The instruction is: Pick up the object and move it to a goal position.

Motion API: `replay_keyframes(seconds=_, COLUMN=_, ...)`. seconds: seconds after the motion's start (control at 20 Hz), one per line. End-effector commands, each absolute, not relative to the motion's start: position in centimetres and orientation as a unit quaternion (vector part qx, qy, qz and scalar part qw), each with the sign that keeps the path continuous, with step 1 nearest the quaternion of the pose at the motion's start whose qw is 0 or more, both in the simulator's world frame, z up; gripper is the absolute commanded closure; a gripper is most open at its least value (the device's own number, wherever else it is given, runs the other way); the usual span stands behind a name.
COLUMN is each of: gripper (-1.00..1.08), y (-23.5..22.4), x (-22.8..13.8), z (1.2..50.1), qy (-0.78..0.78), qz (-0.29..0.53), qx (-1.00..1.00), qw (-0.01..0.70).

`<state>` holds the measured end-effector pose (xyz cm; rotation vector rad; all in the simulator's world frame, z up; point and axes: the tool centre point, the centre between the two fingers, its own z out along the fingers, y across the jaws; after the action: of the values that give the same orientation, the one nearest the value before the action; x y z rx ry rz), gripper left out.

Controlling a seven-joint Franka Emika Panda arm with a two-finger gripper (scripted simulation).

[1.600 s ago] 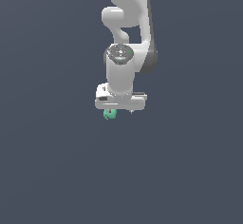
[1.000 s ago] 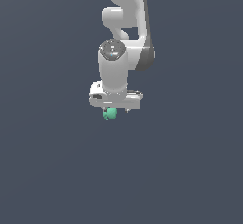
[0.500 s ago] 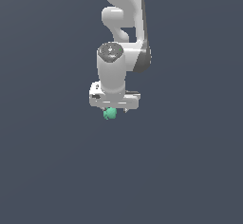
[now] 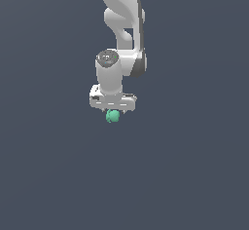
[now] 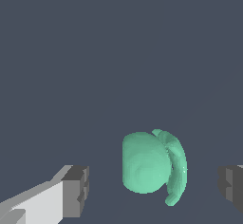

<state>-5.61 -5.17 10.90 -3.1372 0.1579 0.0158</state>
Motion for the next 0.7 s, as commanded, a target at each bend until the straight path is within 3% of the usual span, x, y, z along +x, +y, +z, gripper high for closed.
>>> replay_keyframes(seconds=0.0, gripper=-0.92, y=-5.6, x=-6.5, z=10.1, qy=0.053, qz=0.003, qx=-0.999, qw=0.0)
replay_keyframes(seconds=0.65, gripper=-0.92, y=-6.3, x=-7.9, z=8.7, qy=0.057, qz=0.001, qx=-0.998, qw=0.0)
